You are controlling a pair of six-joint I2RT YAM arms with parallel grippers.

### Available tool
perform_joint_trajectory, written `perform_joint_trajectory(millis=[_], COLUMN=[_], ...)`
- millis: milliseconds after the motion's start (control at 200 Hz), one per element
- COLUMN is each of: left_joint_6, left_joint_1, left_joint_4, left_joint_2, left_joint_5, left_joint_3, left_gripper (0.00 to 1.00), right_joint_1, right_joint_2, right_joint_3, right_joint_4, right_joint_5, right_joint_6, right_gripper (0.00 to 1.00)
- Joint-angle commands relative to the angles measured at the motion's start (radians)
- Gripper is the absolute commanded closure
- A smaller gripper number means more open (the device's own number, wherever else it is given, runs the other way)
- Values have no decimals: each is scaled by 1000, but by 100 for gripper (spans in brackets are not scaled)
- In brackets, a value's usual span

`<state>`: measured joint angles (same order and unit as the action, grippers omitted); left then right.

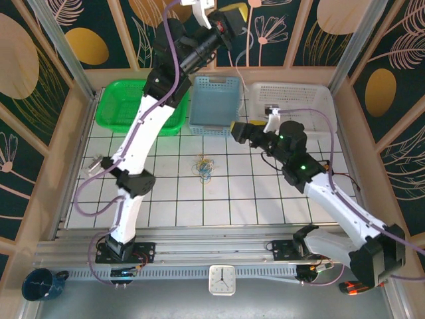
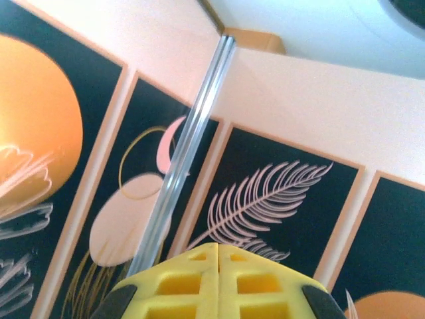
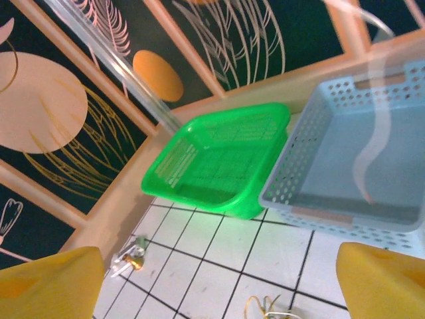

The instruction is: Untangle the cables

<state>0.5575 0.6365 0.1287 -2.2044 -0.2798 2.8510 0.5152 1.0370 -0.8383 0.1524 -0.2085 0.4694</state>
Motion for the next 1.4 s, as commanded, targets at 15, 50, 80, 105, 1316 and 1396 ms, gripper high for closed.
perform_joint_trajectory(millis=[15,50,80,105,1316,1396], left_joint_6=[15,-4,-11,-8,-248,-249], left_joint_1=[-61,-67,-71,-79,-126,-127], left_joint_4=[134,155,173,169,393,402], left_joint_2=[-60,-86,-117,-128,-418,-410], left_joint_5=[-6,10,15,7,284,286], left_joint_3=[49,91,142,148,157,159], left_gripper=[100,100,100,100,36,7], right_joint_1=[-36,-47,-56,-63,-149,-150], right_joint_2=[-78,-97,-111,-124,-238,-235], right_joint_3=[39,50,59,68,163,158], right_joint_4=[-53,-61,-67,-71,-182,-182], right_joint_5=[18,15,11,7,-16,-19], right_joint_6=[-5,-1,4,7,-13,-13], right_gripper=[8,8,8,8,7,7])
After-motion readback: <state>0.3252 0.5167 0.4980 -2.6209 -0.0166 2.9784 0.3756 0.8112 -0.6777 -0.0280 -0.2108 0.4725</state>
